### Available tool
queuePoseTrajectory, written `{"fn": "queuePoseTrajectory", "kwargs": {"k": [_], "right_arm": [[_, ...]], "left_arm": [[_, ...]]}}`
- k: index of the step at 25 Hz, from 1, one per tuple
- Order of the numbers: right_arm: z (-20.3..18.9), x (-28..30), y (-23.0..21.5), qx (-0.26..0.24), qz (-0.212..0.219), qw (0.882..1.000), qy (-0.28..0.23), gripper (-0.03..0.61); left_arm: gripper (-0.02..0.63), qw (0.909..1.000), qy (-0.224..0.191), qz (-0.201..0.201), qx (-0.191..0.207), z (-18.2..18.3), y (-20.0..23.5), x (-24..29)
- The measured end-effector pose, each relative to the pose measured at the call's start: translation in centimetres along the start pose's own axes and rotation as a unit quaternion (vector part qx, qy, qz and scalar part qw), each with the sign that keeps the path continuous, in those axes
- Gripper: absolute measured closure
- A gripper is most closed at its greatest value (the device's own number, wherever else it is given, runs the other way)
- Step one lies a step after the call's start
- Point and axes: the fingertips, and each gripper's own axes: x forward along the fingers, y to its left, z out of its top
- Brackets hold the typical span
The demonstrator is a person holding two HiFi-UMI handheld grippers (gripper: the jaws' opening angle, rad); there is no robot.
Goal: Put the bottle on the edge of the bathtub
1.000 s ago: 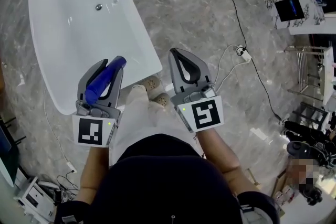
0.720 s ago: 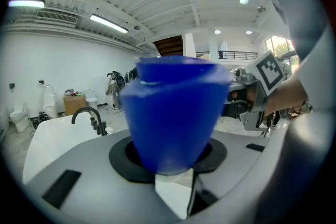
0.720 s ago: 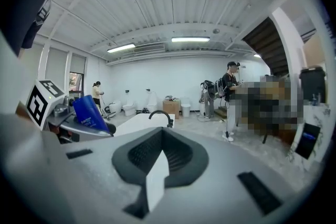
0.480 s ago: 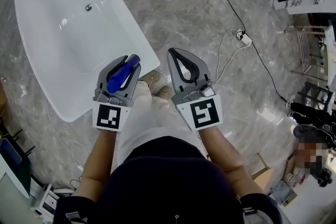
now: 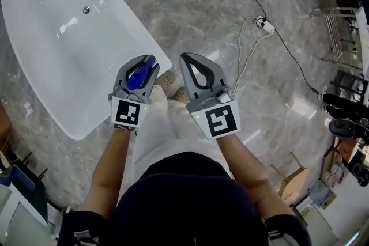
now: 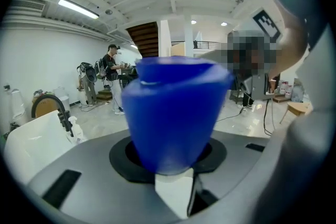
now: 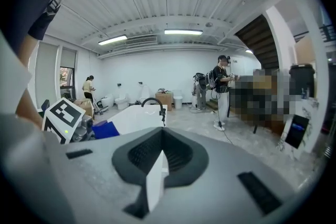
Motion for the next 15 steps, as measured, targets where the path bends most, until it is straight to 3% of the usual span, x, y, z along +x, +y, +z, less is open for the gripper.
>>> {"fn": "queuePoseTrajectory", "kwargs": {"k": [15], "right_arm": [[-5.2,1.3,0.0,0.012,-0.002,1.0,0.027,0.577]], "left_arm": [[0.469,0.997,0.037,-0.066,0.014,-6.7,-1.7,5.6]]}}
